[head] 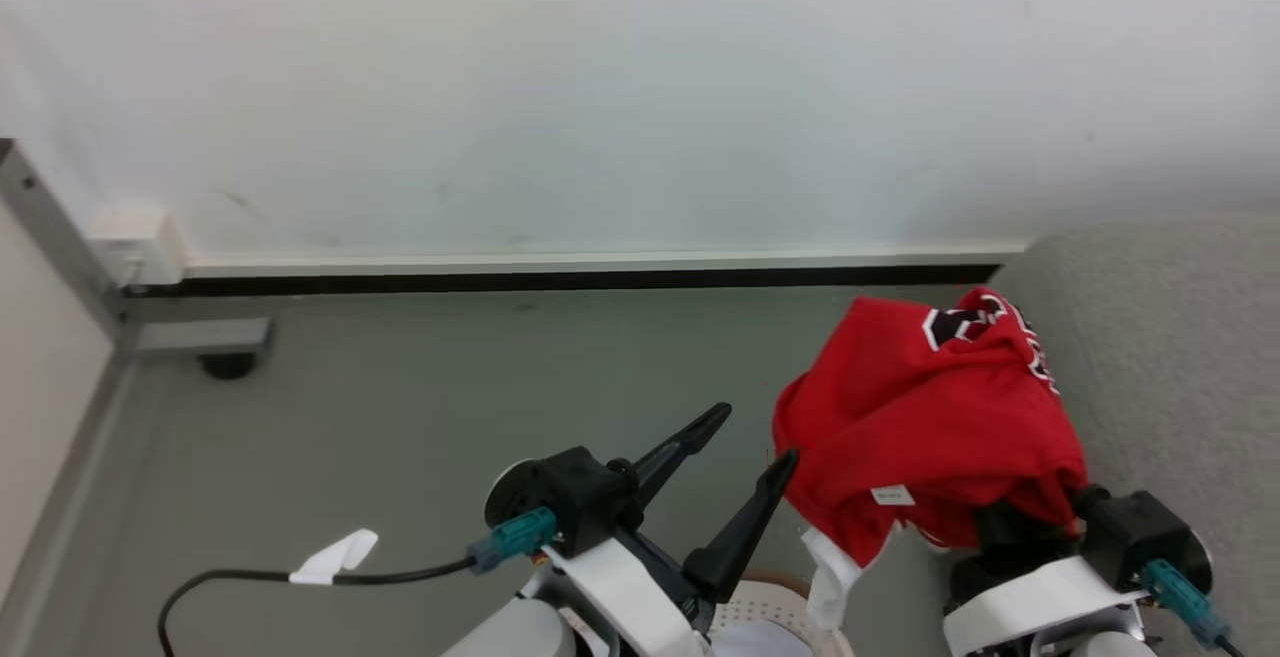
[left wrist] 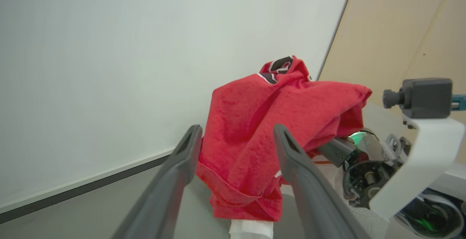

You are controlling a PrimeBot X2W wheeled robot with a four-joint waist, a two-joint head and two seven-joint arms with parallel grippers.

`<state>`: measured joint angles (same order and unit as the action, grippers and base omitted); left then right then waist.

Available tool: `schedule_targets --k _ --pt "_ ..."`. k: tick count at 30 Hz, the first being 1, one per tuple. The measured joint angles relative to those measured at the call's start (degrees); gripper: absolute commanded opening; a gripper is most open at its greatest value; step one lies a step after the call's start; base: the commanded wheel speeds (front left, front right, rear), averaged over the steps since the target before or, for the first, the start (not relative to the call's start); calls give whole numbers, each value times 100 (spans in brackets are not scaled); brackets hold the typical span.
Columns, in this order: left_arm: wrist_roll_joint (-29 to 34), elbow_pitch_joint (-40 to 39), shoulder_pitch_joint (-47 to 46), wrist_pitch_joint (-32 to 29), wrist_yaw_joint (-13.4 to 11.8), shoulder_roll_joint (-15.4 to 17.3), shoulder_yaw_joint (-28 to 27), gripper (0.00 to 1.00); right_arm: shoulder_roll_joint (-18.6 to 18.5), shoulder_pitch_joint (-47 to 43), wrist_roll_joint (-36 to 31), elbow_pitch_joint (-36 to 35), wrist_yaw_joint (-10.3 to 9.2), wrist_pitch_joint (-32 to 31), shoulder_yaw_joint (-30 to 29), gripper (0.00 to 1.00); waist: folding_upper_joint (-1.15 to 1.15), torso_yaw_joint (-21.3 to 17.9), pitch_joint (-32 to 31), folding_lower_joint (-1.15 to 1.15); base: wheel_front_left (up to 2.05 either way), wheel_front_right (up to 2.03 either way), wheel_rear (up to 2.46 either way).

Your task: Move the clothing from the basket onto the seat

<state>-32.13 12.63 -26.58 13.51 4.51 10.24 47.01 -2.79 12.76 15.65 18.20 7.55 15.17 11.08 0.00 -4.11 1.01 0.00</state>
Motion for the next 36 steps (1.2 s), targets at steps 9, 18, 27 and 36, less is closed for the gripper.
schedule_targets --k 9,18,27,36 --pt "191 -183 19 119 77 167 -31 100 -4 -110 -525 -350 0 0 -491 0 0 -887 209 0 0 0 0" --pt "332 -245 80 149 135 331 -40 100 -7 -246 -563 -549 0 0 -608 0 0 -1593 440 0 0 0 0" --pt "436 -263 111 156 156 356 -101 100 -2 -292 -532 -636 0 -1 -650 0 0 -1930 615 0 0 0 0" --pt "454 -363 104 158 207 486 -113 100 -4 107 -649 -515 0 -1 -964 0 0 -1846 934 0 0 0 0"
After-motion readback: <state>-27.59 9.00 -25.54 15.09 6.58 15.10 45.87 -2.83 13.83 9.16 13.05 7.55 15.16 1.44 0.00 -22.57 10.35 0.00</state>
